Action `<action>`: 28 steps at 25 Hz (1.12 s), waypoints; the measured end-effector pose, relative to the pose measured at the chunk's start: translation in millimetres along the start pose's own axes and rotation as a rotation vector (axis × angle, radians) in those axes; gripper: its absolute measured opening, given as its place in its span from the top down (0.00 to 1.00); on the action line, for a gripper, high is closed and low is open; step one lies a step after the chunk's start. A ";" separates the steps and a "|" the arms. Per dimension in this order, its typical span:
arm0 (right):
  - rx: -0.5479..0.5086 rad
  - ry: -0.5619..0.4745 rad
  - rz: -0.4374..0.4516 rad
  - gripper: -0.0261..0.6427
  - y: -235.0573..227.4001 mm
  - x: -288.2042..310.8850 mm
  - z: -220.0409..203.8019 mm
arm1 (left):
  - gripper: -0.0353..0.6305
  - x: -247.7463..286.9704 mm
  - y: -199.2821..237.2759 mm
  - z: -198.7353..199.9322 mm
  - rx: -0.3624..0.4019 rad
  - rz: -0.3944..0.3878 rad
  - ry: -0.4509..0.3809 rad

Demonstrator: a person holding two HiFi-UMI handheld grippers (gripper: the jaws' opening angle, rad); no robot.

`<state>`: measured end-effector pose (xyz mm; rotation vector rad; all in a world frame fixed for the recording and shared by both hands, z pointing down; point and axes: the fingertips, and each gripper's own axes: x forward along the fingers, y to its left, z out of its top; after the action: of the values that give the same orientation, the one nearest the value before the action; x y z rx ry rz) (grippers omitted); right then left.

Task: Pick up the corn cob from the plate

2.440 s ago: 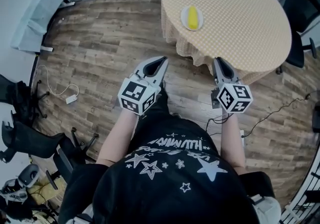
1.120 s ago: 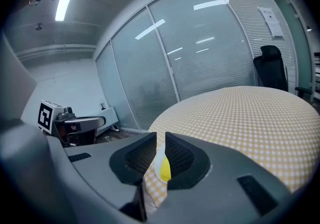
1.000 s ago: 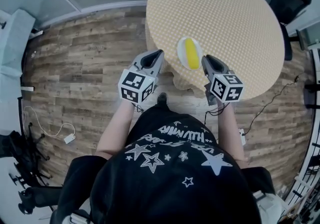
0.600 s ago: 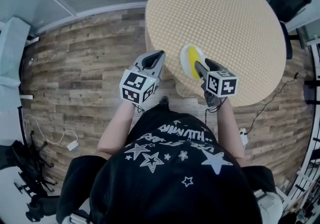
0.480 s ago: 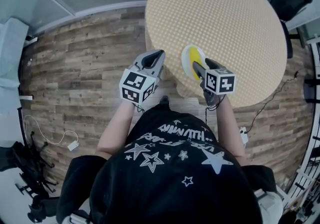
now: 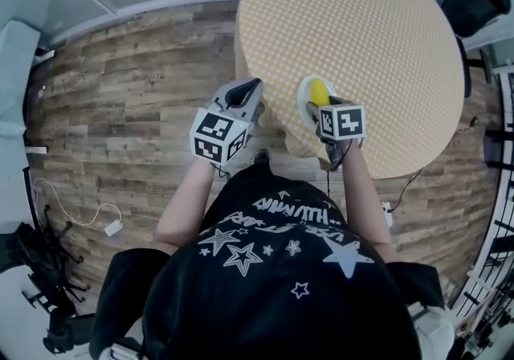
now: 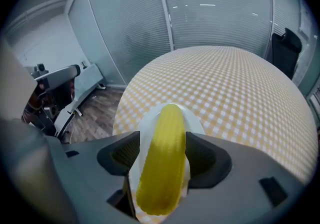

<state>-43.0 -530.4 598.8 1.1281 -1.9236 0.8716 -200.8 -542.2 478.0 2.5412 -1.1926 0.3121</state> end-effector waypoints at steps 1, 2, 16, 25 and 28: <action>0.003 0.016 -0.006 0.57 -0.8 2.5 -1.5 | 0.93 0.4 2.3 0.2 -0.002 0.002 -0.001; 0.002 0.033 -0.013 0.57 -1.7 4.8 -3.2 | 0.93 0.9 4.3 0.5 -0.004 0.003 -0.002; -0.113 0.194 -0.076 0.57 -2.0 24.3 -12.5 | 0.93 7.9 15.0 -3.4 -0.003 -0.011 0.010; -0.219 0.129 -0.079 0.57 0.6 21.7 -12.5 | 0.93 7.7 -3.6 -6.1 0.020 -0.034 0.020; -0.242 0.141 -0.088 0.57 0.1 19.0 -17.8 | 0.93 4.5 -4.1 -5.0 0.025 -0.024 0.018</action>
<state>-45.3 -523.5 623.7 0.9735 -1.7942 0.6338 -195.1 -541.1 483.3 2.5665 -1.1577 0.3458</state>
